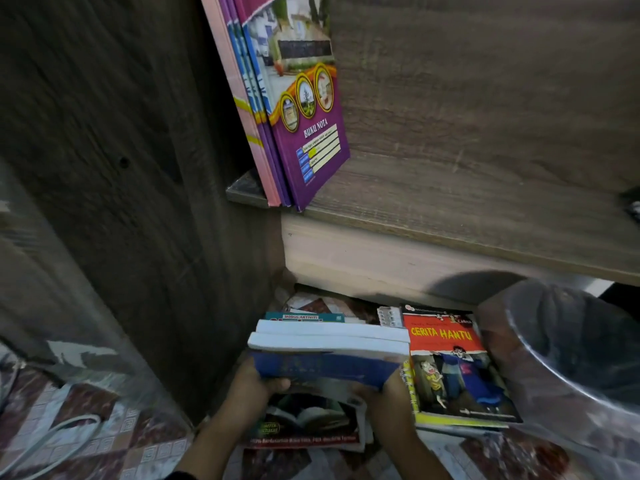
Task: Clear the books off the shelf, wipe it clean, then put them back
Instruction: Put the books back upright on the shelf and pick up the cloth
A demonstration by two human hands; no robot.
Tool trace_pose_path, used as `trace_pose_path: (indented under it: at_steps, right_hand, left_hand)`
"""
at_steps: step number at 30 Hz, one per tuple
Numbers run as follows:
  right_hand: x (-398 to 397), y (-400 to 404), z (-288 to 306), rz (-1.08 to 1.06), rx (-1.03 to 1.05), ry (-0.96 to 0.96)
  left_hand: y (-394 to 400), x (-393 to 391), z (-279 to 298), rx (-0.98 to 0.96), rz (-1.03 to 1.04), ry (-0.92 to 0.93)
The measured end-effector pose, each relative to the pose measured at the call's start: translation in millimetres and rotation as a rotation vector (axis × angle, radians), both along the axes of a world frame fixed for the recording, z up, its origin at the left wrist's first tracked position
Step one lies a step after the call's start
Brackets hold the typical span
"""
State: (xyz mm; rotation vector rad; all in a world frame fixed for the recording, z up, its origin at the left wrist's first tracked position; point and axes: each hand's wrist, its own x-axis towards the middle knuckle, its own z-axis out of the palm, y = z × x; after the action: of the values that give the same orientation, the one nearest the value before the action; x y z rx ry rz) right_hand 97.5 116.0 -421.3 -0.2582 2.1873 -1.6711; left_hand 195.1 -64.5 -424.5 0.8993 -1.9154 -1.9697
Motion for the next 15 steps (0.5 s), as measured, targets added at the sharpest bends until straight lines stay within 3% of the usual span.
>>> trace_pose_path:
  at_steps: [6,15]
  right_hand:
    - [13.7,16.1,44.1,0.062,-0.111,-0.008]
    - [-16.9,60.0,183.2,-0.076,-0.121,0.295]
  left_hand:
    - [5.4,4.7,47.7,-0.193,-0.016,0.001]
    - [42.3,-28.1,190.7,-0.502,-0.063,0.087]
